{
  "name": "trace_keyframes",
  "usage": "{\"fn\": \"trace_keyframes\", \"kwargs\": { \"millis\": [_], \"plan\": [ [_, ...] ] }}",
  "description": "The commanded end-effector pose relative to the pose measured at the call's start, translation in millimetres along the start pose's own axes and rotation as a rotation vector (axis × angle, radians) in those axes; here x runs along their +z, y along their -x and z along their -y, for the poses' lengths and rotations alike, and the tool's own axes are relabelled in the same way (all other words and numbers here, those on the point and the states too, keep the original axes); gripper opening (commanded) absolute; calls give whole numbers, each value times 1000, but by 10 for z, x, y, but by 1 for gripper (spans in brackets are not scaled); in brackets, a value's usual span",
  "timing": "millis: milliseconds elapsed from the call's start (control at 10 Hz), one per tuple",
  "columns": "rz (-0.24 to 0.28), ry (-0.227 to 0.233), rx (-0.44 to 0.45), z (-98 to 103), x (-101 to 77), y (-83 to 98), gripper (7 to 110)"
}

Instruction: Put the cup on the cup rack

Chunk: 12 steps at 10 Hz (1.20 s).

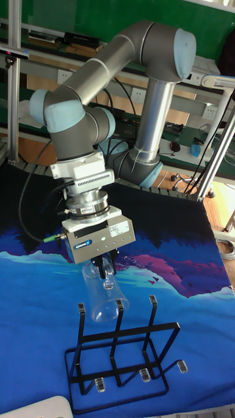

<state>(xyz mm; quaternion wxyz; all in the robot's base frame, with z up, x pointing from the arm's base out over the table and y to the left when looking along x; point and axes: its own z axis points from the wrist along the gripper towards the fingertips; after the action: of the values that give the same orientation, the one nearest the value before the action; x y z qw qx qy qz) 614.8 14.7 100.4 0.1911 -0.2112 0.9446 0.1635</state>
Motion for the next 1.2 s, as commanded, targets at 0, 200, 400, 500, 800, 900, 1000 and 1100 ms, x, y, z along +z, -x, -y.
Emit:
{"fn": "trace_keyframes", "kwargs": {
  "millis": [0, 200, 400, 500, 800, 900, 1000, 1100],
  "plan": [
    [-20, -5, 25, -35, -108, 70, 7],
    [-34, -33, 42, -76, -142, 119, 7],
    [-39, -58, 59, -143, -131, 190, 7],
    [-43, -66, 52, -117, -115, 196, 7],
    [-70, -112, 65, 26, -123, 90, 7],
    [-77, -122, 61, 51, -127, 73, 7],
    [-67, -119, 60, 46, -125, 97, 7],
    [-54, -116, 56, 39, -122, 131, 7]
  ]
}}
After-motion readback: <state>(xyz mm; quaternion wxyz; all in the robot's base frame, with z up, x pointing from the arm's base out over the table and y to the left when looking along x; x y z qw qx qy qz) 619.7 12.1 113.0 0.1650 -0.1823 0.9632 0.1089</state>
